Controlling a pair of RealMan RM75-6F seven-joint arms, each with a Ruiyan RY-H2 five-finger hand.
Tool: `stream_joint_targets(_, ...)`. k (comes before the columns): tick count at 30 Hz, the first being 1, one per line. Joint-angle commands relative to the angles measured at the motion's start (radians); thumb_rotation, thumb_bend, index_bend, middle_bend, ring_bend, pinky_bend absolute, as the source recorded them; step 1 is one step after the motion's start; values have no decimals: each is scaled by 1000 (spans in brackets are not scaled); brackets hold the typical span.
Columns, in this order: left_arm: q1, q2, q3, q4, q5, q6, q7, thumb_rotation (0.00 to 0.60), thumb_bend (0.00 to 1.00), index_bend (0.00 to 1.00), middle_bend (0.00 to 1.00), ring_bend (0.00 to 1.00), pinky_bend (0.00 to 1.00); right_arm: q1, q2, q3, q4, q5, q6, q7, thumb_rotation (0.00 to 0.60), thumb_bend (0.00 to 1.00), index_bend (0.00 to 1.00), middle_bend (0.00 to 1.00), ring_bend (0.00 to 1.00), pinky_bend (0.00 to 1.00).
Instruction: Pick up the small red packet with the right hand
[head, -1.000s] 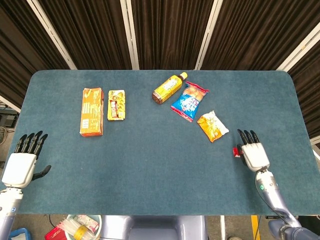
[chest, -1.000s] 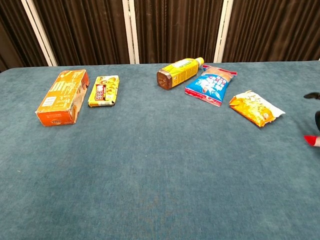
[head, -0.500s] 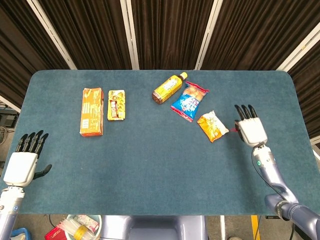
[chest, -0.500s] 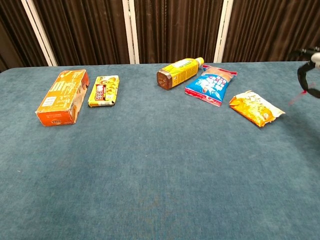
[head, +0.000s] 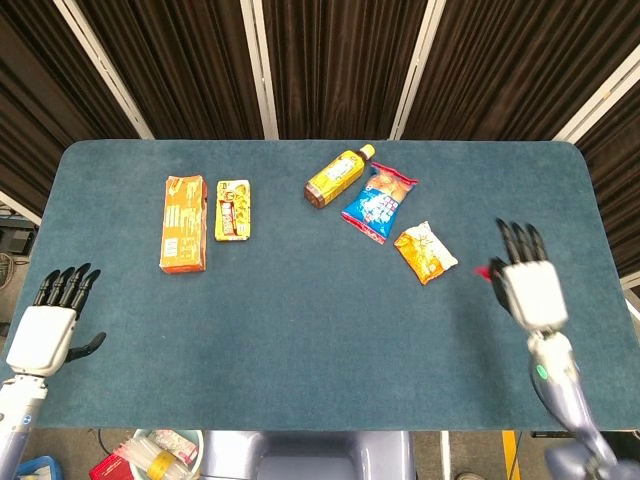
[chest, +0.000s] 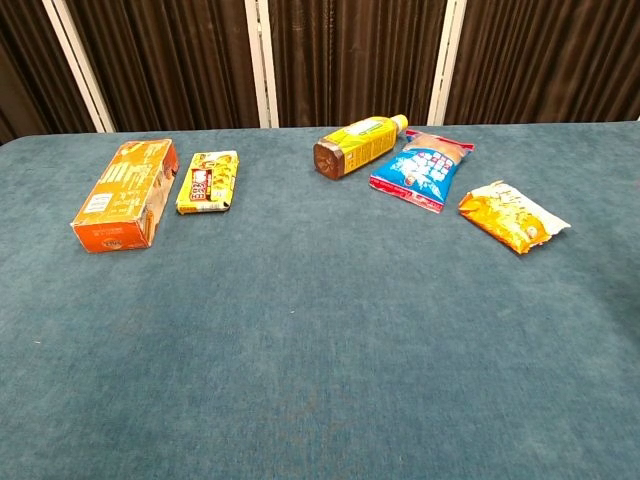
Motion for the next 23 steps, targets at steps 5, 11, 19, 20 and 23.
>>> stream_joint_targets(5, 7, 4, 20, -7, 42, 22, 4, 600, 222, 0, 0, 0, 15, -191, 58, -133, -70, -26, 145, 26, 600, 591, 565, 0, 0, 0)
stream_joint_targets(11, 11, 0, 26, -8, 53, 31, 12, 600, 222, 0, 0, 0, 15, -198, 61, -135, -60, -45, 150, 43, 600, 503, 399, 0, 0, 0)
stream_joint_targets(19, 9, -7, 23, -1, 45, 24, 19, 600, 223, 0, 0, 0, 15, -186, 84, -148, -76, -33, 75, 25, 600, 75, 0, 0, 0, 0)
stream_joint_targets(20, 9, -7, 22, 0, 42, 22, 18, 600, 222, 0, 0, 0, 15, -185, 85, -148, -76, -34, 73, 22, 600, 74, 0, 0, 0, 0)
stream_joint_targets(23, 9, -8, 20, 4, 36, 20, 15, 600, 221, 0, 0, 0, 16, -185, 88, -146, -80, -31, 64, 12, 600, 73, 0, 0, 0, 0)
